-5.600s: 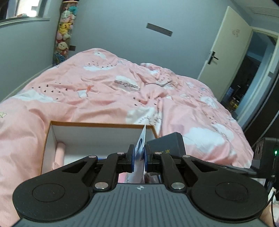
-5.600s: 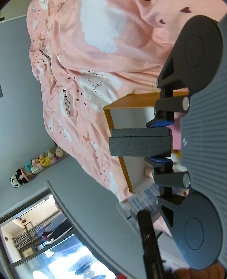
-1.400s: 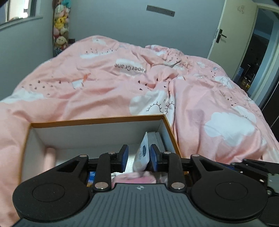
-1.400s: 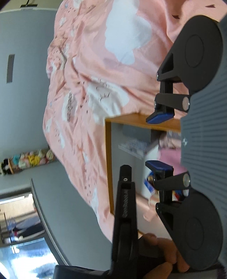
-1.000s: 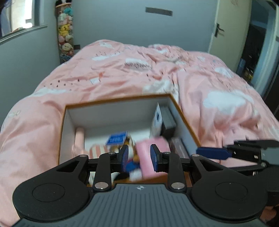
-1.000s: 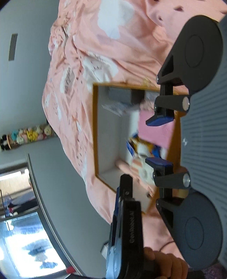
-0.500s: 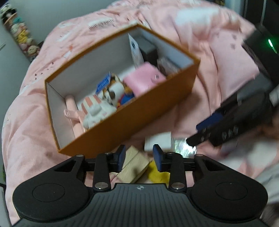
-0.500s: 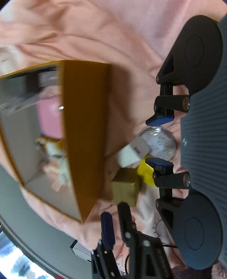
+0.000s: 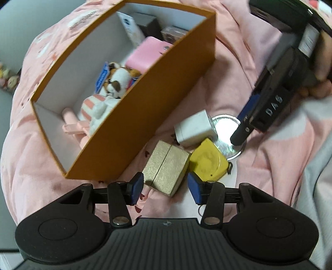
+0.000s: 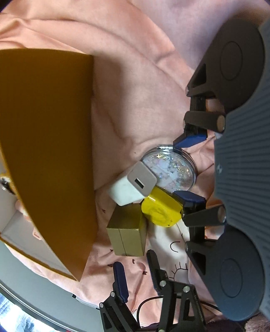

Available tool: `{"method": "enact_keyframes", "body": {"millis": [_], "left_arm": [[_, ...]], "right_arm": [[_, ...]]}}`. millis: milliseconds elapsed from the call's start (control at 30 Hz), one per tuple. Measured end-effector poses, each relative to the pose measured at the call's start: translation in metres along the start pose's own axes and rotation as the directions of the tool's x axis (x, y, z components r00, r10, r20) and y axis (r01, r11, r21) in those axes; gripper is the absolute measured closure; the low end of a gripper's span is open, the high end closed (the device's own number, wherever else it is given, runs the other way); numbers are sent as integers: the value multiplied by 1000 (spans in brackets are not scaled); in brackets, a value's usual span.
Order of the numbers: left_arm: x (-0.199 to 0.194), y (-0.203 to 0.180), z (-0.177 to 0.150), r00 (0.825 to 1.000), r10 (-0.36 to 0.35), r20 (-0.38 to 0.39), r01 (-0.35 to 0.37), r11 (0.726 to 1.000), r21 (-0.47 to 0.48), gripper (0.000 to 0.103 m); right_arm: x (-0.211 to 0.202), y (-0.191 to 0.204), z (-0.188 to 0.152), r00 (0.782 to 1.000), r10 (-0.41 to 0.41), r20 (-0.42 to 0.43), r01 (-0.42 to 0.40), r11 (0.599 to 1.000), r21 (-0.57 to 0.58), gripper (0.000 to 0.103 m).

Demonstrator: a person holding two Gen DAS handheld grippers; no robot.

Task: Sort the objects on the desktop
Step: 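Grasp the gold box with the left tool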

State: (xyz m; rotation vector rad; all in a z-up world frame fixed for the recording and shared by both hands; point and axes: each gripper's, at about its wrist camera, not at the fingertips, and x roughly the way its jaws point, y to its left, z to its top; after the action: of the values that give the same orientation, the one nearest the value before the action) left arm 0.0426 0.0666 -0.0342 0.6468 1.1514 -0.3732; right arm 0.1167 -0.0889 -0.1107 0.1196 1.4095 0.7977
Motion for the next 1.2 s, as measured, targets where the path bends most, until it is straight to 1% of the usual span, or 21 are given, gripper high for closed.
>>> {"method": "enact_keyframes", "body": {"millis": [100, 133, 200, 233, 300, 333, 400, 467, 567, 667, 767, 867, 967, 1033, 1100, 1200], "left_arm": [[8, -1, -1, 999, -14, -29, 15, 999, 32, 47], [10, 0, -2, 999, -11, -33, 12, 999, 36, 45], [13, 0, -2, 999, 6, -33, -5, 999, 39, 45], [13, 1, -3, 999, 12, -30, -11, 999, 36, 45], [13, 2, -3, 1000, 11, -25, -11, 999, 32, 45], [13, 1, -2, 1000, 11, -24, -10, 999, 33, 45], [12, 0, -2, 1000, 10, -22, -9, 999, 40, 45], [11, 0, -3, 1000, 8, -20, -7, 999, 42, 45], [10, -1, -4, 1000, 7, -13, -7, 999, 39, 45], [10, 1, -4, 1000, 12, -6, -12, 999, 38, 45], [8, 2, -3, 1000, 8, 2, -8, 999, 35, 45], [6, 3, -4, 1000, 0, 6, 0, 999, 41, 45], [8, 7, -4, 1000, -9, 2, 9, 999, 38, 45], [10, 9, -3, 1000, -17, 0, 17, 999, 30, 45], [13, 11, -2, 1000, -25, -3, 25, 999, 27, 45], [16, 9, 2, 1000, -12, -4, 12, 999, 53, 45]], "right_arm": [[6, -3, -1, 1000, 15, -25, -15, 1000, 15, 53], [9, -3, 0, 999, 19, -30, -18, 1000, 19, 53], [11, -2, 0, 999, 24, -36, -23, 1000, 21, 53], [11, -1, 0, 999, 25, -35, -24, 1000, 19, 54], [10, -1, -1, 999, 26, -29, -26, 999, 18, 62], [9, -2, -2, 999, 25, -25, -24, 999, 23, 68], [8, -1, -4, 999, 29, -16, -29, 999, 26, 72], [4, -1, -4, 999, 37, 2, -37, 999, 32, 78], [-5, 0, -5, 997, 61, 38, -63, 997, 41, 83], [-17, 7, -7, 996, 46, 78, -47, 999, 20, 85], [-34, 10, -9, 992, 11, 122, -10, 1000, -9, 87], [-52, 14, -10, 984, -46, 171, 55, 997, -52, 88], [-59, 11, -9, 975, -98, 198, 113, 991, -66, 88], [-52, 9, -7, 977, -100, 187, 114, 992, -61, 88], [-44, 5, -5, 983, -83, 164, 93, 994, -51, 88], [-33, 0, -3, 990, -49, 130, 53, 998, -26, 86]]}}
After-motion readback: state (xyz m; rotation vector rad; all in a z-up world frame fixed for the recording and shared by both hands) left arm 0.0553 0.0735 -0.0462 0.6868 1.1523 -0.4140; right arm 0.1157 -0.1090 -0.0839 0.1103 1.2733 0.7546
